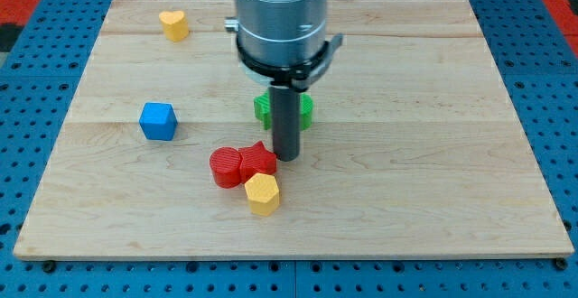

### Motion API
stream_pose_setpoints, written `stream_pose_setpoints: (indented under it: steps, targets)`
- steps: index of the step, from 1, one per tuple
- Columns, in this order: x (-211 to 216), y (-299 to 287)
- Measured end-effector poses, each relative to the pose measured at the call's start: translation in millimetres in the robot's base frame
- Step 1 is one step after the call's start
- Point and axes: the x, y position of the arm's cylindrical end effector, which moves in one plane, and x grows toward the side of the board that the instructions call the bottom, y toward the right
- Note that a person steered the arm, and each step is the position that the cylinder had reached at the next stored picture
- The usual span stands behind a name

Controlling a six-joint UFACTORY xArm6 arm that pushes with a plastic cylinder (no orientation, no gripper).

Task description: Push the yellow hexagon to the right side of the blue triangle

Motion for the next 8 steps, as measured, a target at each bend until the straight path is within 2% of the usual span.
stream_pose_setpoints:
  steps: [1,3,4,6,8]
  targets:
    - [7,43]
    - [88,37]
    - [98,-6]
    - [88,-116]
    - [75,-93]
